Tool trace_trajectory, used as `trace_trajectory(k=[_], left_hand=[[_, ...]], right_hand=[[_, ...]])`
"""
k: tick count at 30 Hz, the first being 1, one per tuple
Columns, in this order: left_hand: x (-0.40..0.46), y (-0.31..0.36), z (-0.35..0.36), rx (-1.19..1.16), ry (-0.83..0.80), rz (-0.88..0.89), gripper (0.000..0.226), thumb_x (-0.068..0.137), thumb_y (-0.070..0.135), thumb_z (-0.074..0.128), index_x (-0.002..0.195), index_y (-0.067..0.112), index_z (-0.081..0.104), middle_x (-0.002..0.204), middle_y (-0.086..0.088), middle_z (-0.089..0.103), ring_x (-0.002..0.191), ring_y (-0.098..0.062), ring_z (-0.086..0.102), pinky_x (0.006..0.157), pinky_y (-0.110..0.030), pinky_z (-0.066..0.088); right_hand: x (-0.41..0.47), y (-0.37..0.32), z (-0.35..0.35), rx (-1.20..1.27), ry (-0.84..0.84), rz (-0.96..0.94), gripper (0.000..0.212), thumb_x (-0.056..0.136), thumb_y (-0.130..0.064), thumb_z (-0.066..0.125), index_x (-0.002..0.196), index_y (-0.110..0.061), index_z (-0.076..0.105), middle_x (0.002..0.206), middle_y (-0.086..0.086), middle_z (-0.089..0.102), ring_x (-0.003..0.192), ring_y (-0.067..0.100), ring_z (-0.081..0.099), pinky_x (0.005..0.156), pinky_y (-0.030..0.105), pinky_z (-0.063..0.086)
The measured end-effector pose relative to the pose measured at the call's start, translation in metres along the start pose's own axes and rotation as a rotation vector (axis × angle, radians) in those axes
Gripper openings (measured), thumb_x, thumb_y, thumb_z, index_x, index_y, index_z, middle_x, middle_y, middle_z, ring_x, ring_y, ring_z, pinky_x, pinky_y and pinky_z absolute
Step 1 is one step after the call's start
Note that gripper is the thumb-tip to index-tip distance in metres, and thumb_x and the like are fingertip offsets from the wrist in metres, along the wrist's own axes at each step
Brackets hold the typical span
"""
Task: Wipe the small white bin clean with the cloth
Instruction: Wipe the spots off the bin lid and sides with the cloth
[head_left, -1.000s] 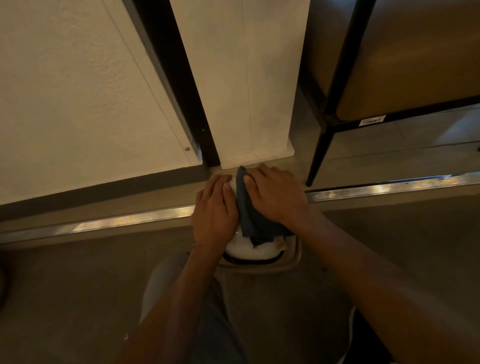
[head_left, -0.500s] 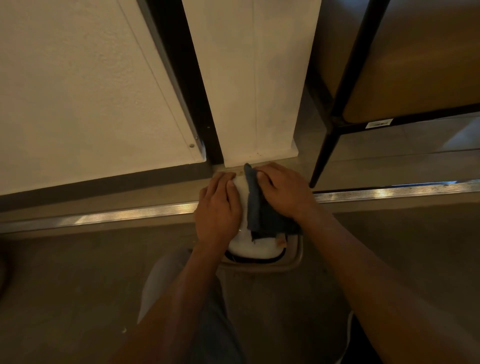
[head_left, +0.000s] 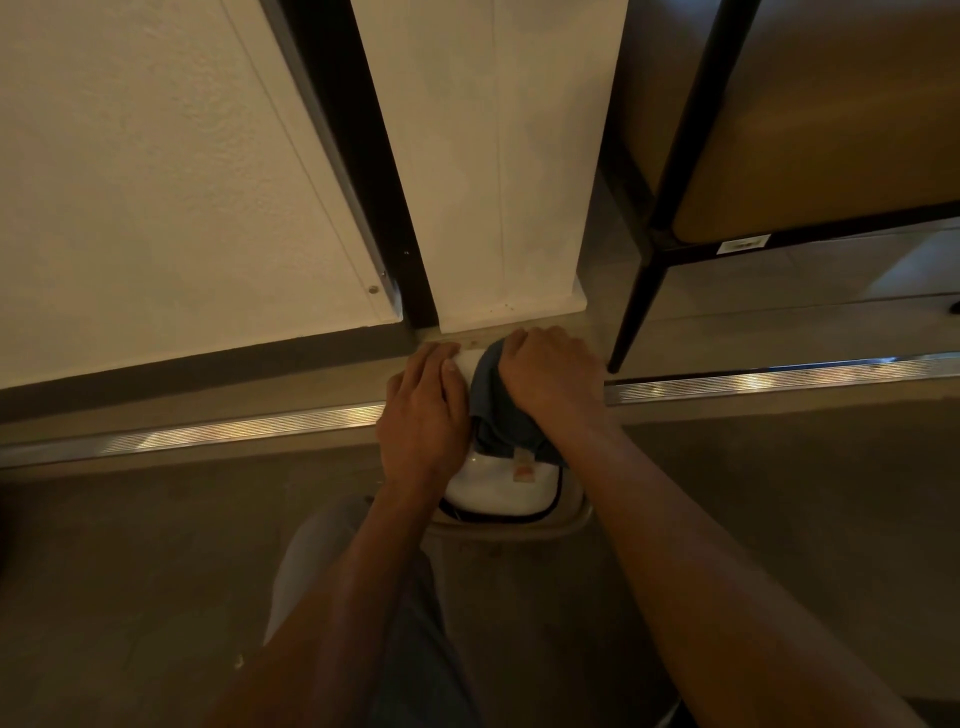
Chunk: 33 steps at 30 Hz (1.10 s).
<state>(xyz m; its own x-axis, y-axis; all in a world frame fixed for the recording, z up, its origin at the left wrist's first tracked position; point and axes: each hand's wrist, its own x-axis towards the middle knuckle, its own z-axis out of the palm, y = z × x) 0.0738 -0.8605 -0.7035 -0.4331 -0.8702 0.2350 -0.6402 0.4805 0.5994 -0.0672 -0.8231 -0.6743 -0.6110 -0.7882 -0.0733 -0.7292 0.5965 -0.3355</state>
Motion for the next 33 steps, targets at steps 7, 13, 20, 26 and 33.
trace_trajectory(k=[7, 13, 20, 26, 33], left_hand=[[0.0, -0.006, 0.004, -0.006, -0.031, -0.024, 0.061, 0.1, 0.052, 0.018, 0.138, 0.018, 0.052, 0.141, -0.007, 0.054, 0.127, -0.026, 0.05, 0.104, -0.029, 0.031], [-0.001, -0.002, 0.002, 0.003, -0.047, -0.06, 0.072, 0.096, 0.058, 0.013, 0.14, 0.017, 0.051, 0.145, -0.008, 0.051, 0.13, -0.028, 0.047, 0.108, -0.042, 0.037], [-0.006, 0.002, 0.008, -0.026, -0.009, -0.036, 0.057, 0.103, 0.049, 0.023, 0.135, 0.013, 0.053, 0.141, -0.011, 0.052, 0.127, -0.032, 0.049, 0.107, -0.041, 0.039], [-0.009, 0.005, 0.01, -0.009, -0.005, -0.021, 0.054, 0.099, 0.061, 0.032, 0.137, 0.026, 0.05, 0.143, -0.002, 0.049, 0.126, -0.027, 0.048, 0.096, -0.036, 0.042], [-0.006, 0.002, 0.01, 0.006, -0.028, -0.011, 0.053, 0.099, 0.062, 0.027, 0.136, 0.032, 0.05, 0.141, 0.002, 0.047, 0.125, -0.024, 0.048, 0.094, -0.036, 0.042]], right_hand=[[-0.044, 0.05, 0.027, 0.708, 0.267, -0.224, 0.04, 0.106, -0.027, 0.038, 0.14, -0.008, 0.049, 0.14, 0.004, 0.052, 0.127, 0.009, 0.047, 0.104, 0.009, 0.032], [-0.089, 0.051, 0.049, 1.077, 0.177, 0.08, 0.044, 0.105, -0.036, 0.032, 0.147, -0.022, 0.038, 0.141, -0.002, 0.052, 0.13, 0.008, 0.049, 0.104, 0.018, 0.042], [-0.043, 0.049, 0.019, 1.073, 0.046, 0.214, 0.047, 0.106, -0.043, 0.03, 0.141, -0.018, 0.049, 0.139, 0.005, 0.053, 0.129, 0.02, 0.049, 0.111, 0.037, 0.04], [-0.048, 0.06, 0.031, 1.081, 0.101, 0.115, 0.051, 0.105, -0.046, 0.032, 0.146, -0.019, 0.044, 0.145, 0.002, 0.051, 0.132, 0.015, 0.048, 0.112, 0.04, 0.04], [-0.102, 0.07, 0.063, 1.092, 0.201, 0.144, 0.061, 0.1, -0.054, 0.03, 0.145, -0.015, 0.043, 0.137, 0.006, 0.056, 0.125, 0.02, 0.055, 0.102, 0.049, 0.049]])
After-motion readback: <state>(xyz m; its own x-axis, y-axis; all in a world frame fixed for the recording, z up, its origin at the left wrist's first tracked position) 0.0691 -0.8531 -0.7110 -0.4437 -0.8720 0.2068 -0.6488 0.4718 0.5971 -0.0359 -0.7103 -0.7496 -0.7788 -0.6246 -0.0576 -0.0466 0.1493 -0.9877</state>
